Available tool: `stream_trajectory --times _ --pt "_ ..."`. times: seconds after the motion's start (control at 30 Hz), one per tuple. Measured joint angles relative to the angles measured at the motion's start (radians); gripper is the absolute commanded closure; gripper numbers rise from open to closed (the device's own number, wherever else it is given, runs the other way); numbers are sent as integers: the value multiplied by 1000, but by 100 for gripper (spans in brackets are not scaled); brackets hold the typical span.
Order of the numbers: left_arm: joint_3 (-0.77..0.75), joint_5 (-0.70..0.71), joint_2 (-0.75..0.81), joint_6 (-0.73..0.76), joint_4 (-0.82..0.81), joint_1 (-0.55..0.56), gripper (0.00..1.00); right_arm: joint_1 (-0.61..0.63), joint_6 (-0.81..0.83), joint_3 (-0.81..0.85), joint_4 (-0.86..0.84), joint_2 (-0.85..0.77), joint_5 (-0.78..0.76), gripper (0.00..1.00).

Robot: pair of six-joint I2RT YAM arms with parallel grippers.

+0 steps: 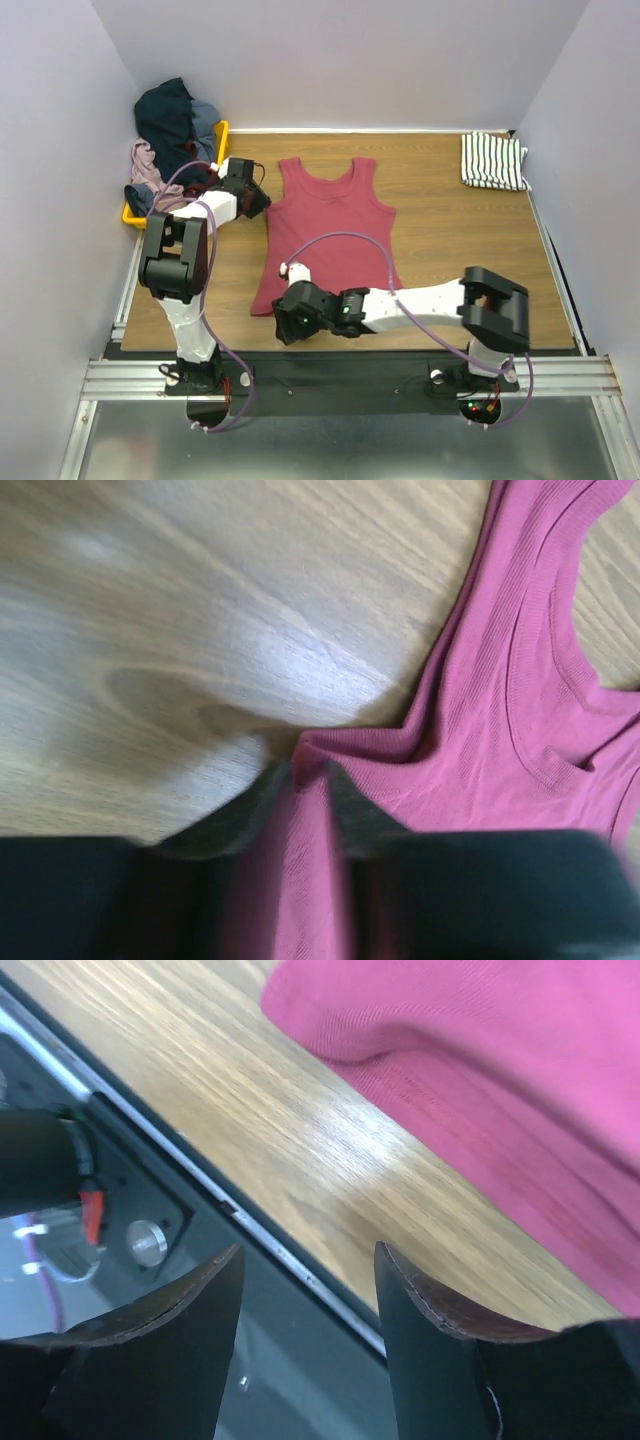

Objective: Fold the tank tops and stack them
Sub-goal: Fold the tank top

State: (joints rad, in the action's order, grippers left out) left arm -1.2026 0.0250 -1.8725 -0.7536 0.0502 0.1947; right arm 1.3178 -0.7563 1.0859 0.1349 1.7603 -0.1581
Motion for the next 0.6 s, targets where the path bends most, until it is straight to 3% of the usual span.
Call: stream_trajectory --times 0.17,0.27,0.43,0.6 --pt "-3 -2 53 15 38 -14 56 0 -17 -58 50 -168 -92 49" --pt "2 3 134 16 63 -18 56 -3 -37 -69 89 -216 -163 61" --pt "71 1 315 14 57 -16 58 -36 -47 -87 146 -197 -227 67" --pt "83 -45 335 24 47 31 59 -75 -19 -67 171 -91 -268 66"
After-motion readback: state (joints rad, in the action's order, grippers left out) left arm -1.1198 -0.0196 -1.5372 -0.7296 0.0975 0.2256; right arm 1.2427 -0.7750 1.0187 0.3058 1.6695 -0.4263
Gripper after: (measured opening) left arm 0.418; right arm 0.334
